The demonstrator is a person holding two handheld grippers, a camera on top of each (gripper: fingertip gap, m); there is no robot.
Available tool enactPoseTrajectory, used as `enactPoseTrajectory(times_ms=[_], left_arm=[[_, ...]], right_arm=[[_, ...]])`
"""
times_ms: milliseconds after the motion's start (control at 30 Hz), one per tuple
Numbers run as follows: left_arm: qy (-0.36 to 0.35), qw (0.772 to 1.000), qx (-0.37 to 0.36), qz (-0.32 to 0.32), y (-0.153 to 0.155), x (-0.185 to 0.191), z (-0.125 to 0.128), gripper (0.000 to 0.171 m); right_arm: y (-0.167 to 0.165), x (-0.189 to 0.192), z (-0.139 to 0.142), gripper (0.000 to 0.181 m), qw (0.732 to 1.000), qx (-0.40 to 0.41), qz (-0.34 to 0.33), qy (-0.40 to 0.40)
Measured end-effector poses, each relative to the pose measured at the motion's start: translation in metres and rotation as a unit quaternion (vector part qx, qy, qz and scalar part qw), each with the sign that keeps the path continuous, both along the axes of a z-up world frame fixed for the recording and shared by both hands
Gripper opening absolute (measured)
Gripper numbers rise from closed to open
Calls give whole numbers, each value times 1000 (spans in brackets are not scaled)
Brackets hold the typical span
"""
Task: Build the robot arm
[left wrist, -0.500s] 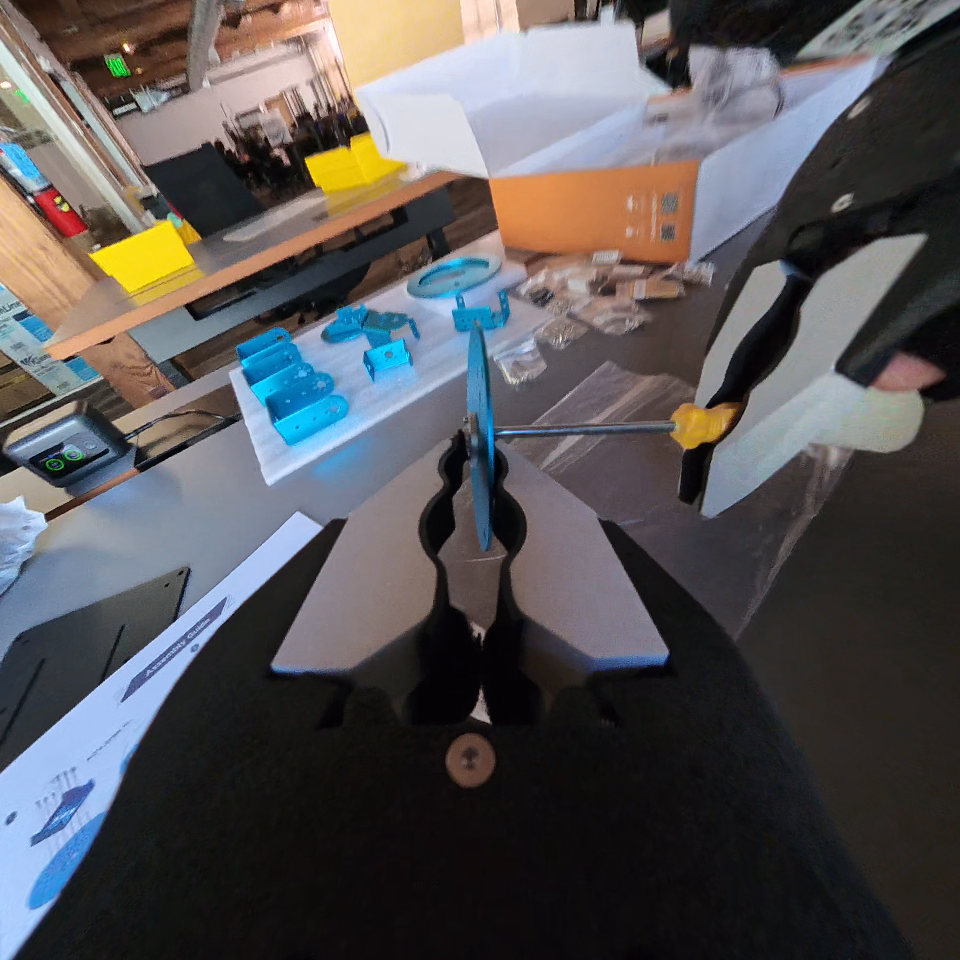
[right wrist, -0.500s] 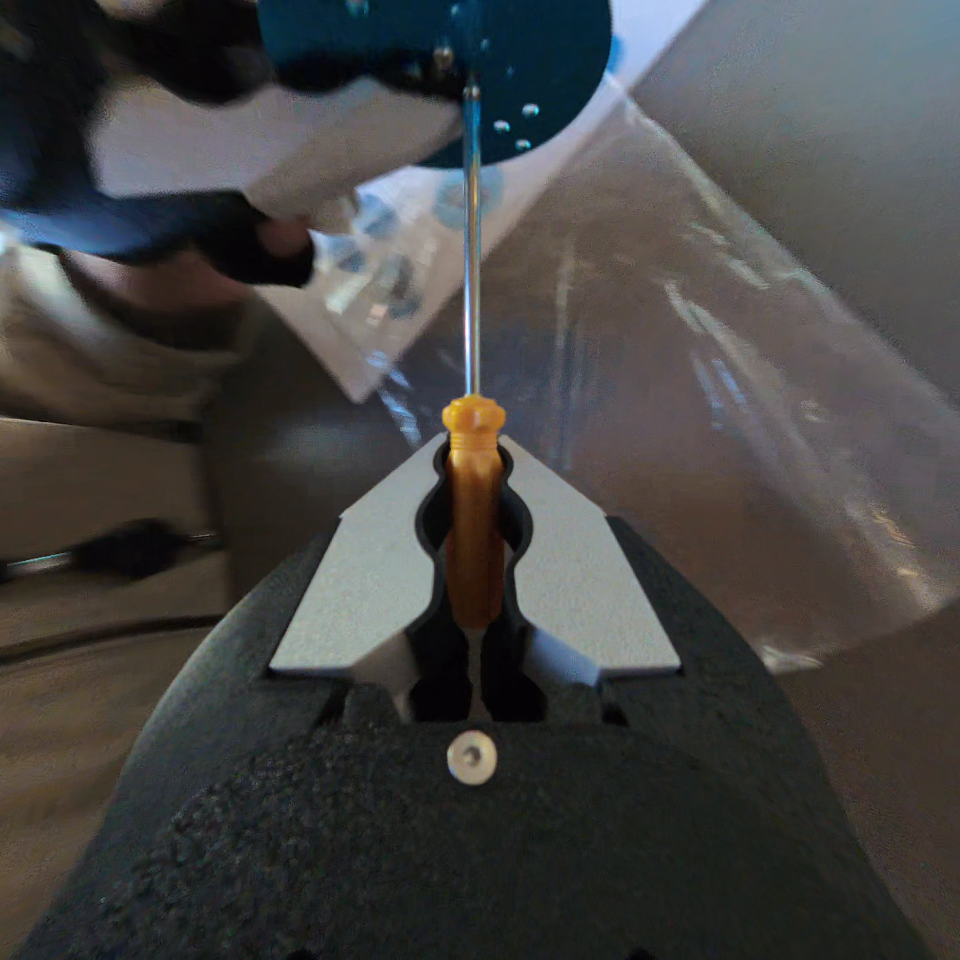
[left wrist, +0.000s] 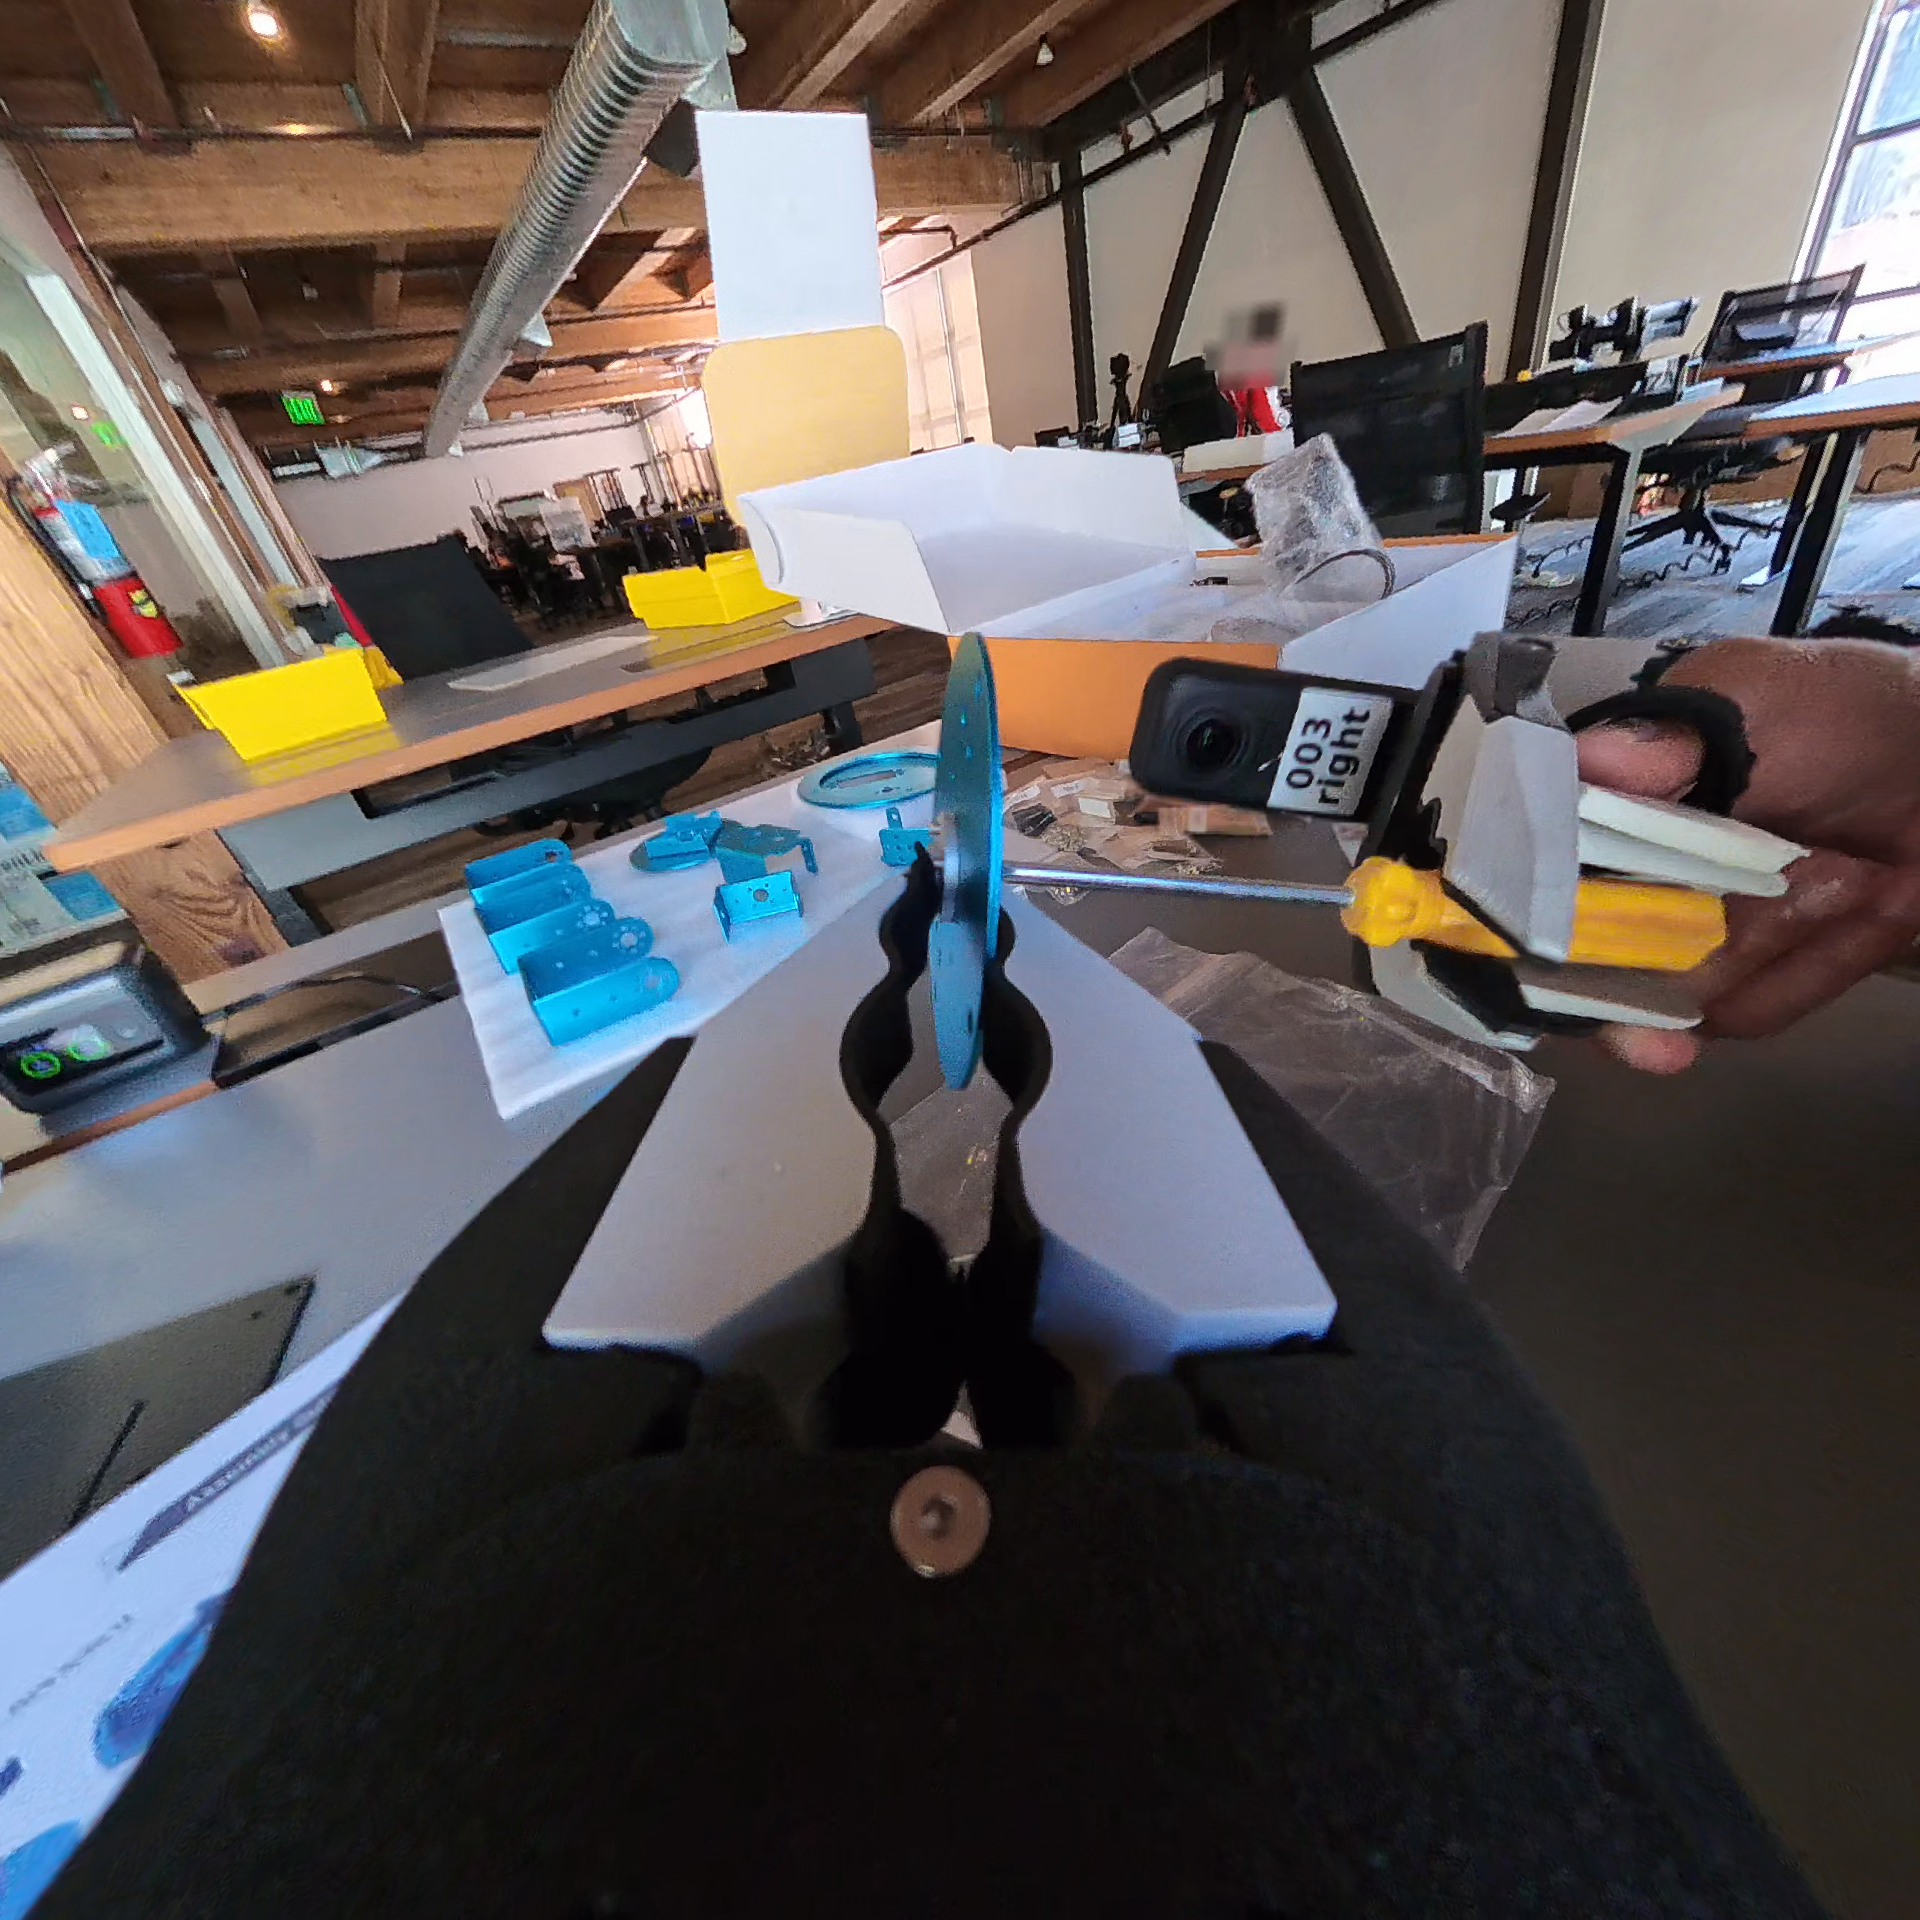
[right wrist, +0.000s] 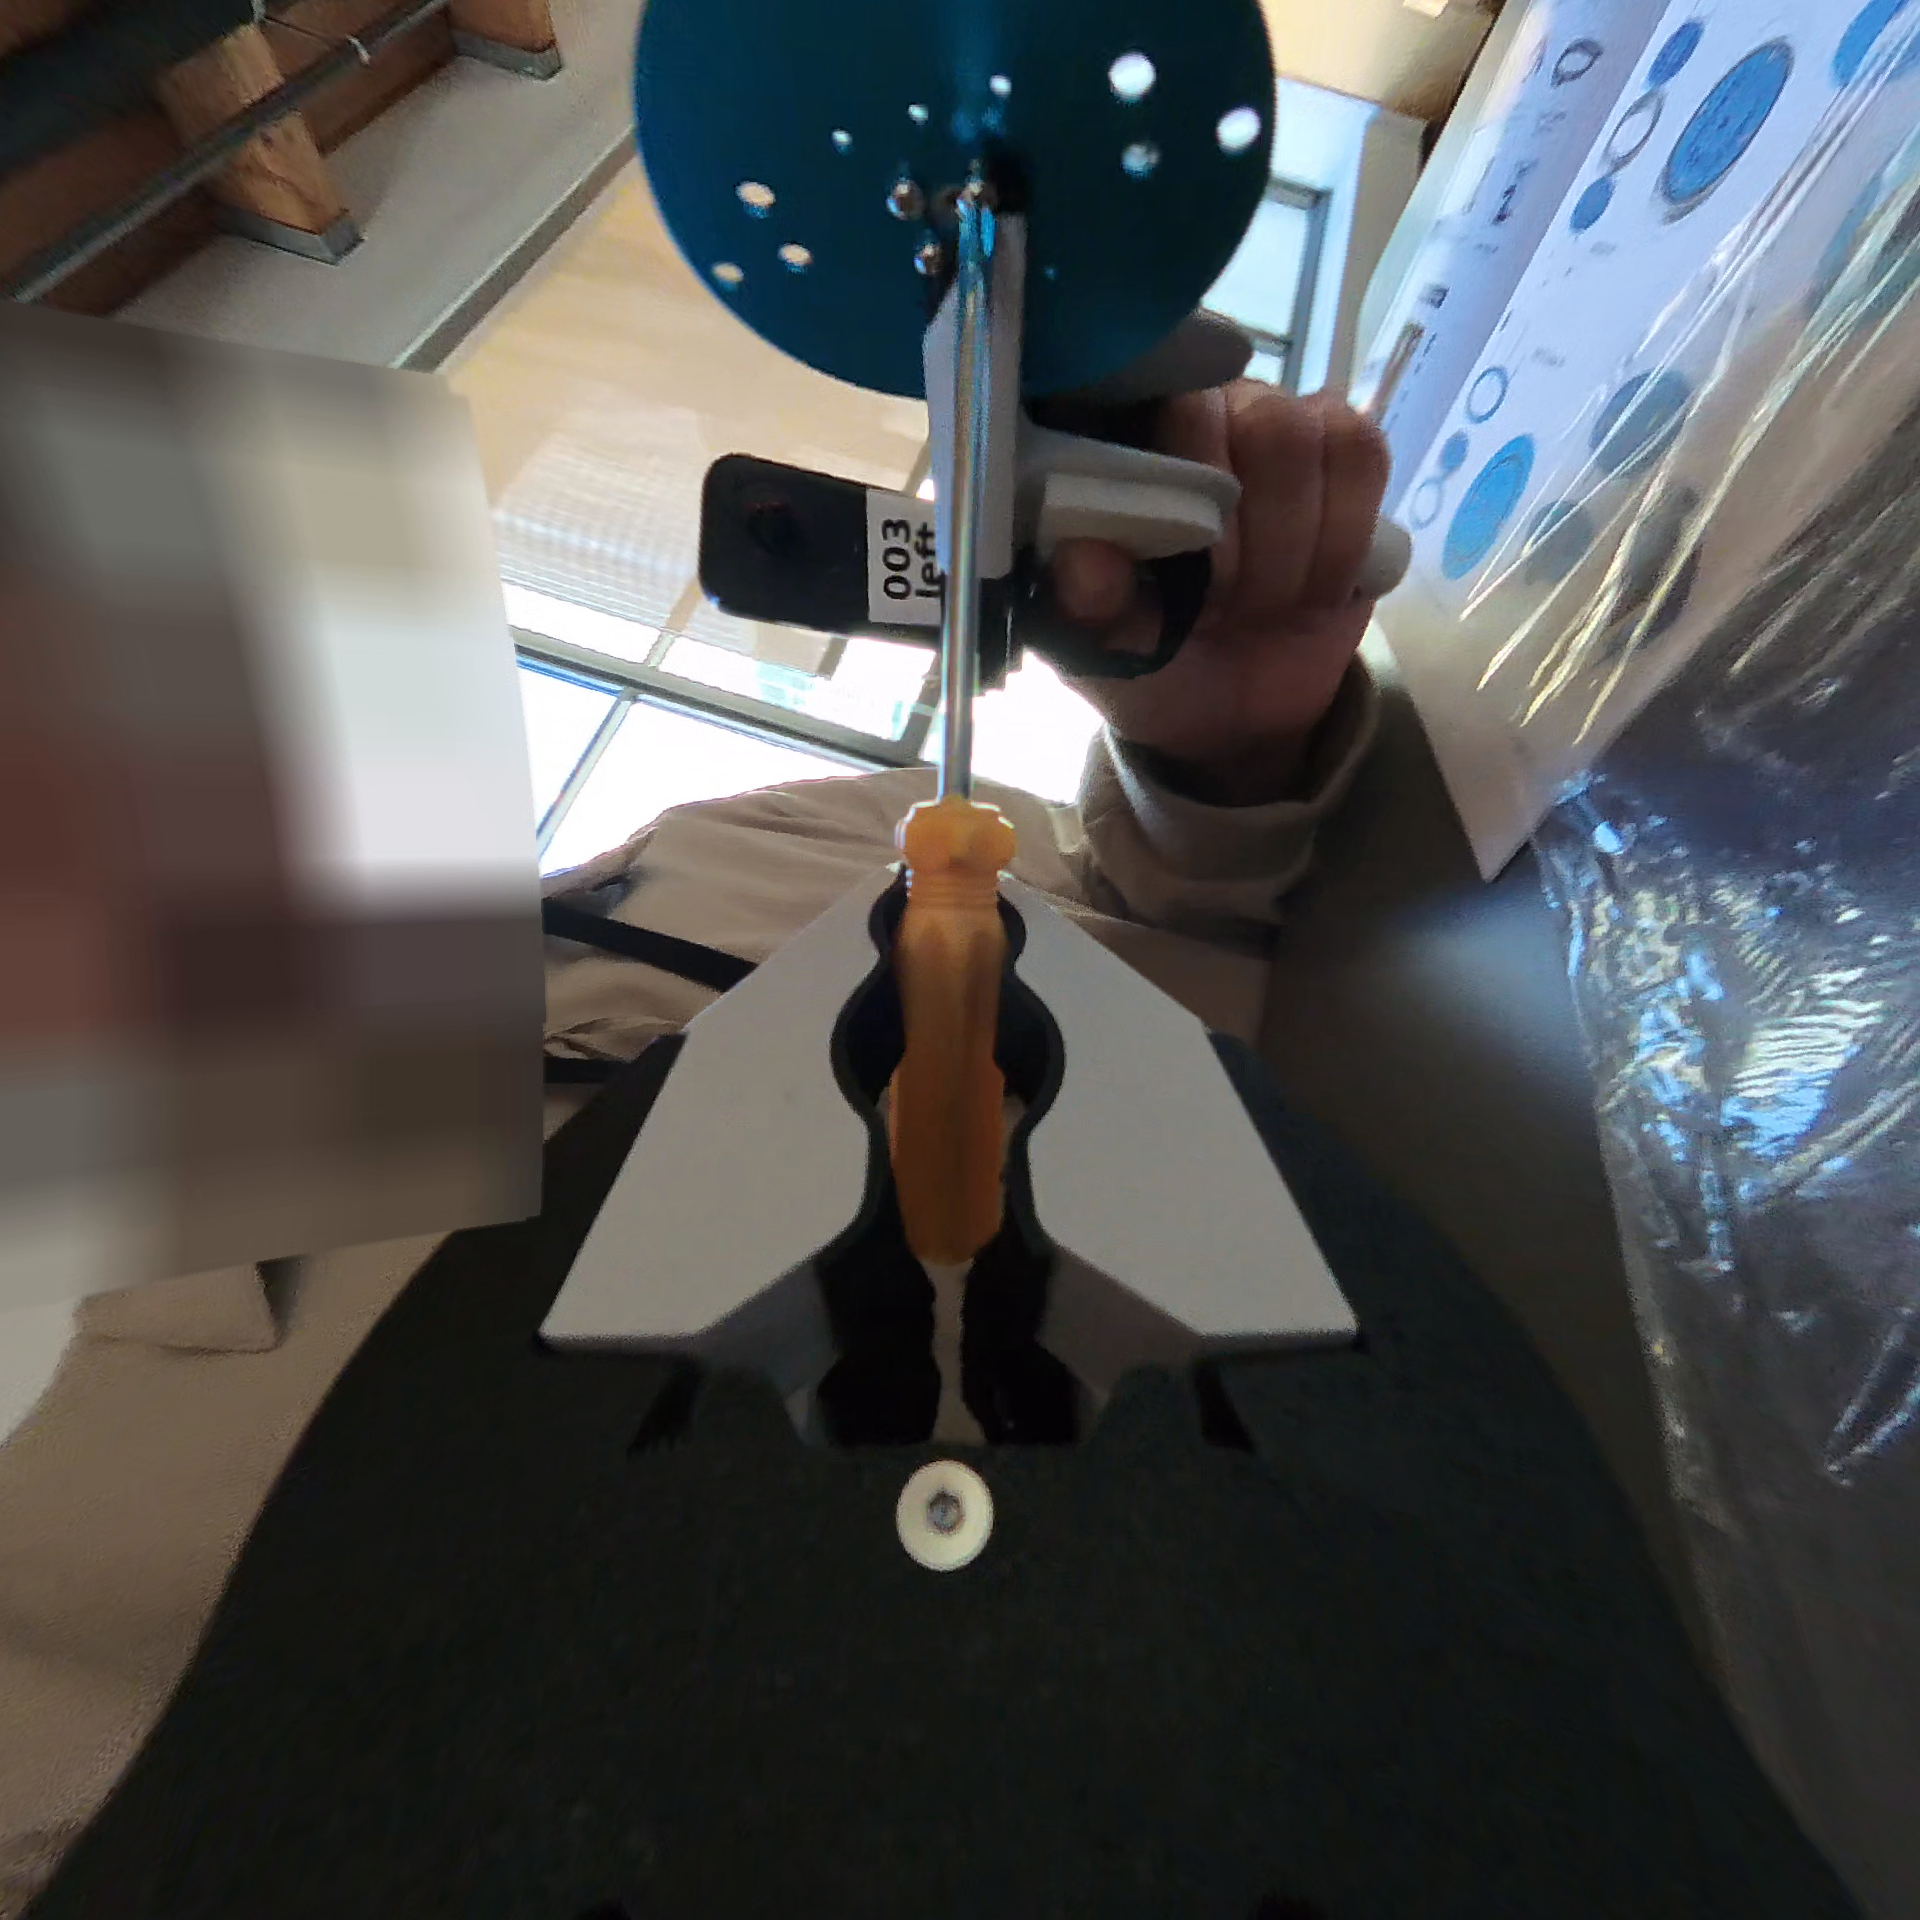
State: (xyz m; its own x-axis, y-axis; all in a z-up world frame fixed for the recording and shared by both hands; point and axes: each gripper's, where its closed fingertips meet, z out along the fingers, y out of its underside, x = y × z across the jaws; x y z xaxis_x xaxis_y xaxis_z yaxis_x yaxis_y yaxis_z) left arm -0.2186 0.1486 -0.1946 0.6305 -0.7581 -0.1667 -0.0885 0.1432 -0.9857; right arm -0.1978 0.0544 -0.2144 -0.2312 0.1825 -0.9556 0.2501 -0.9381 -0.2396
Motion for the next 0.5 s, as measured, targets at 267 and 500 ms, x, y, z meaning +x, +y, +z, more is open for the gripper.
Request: enactPoseTrajectory(times_ms=[267, 500], left_arm=[[21, 998, -64, 19, 11, 3, -22, 7], [73, 995, -63, 24, 12, 9, -36, 7]], right_arm=[[22, 2, -40, 13, 966, 166, -78, -184], [45, 22, -81, 12, 814, 400, -110, -406]])
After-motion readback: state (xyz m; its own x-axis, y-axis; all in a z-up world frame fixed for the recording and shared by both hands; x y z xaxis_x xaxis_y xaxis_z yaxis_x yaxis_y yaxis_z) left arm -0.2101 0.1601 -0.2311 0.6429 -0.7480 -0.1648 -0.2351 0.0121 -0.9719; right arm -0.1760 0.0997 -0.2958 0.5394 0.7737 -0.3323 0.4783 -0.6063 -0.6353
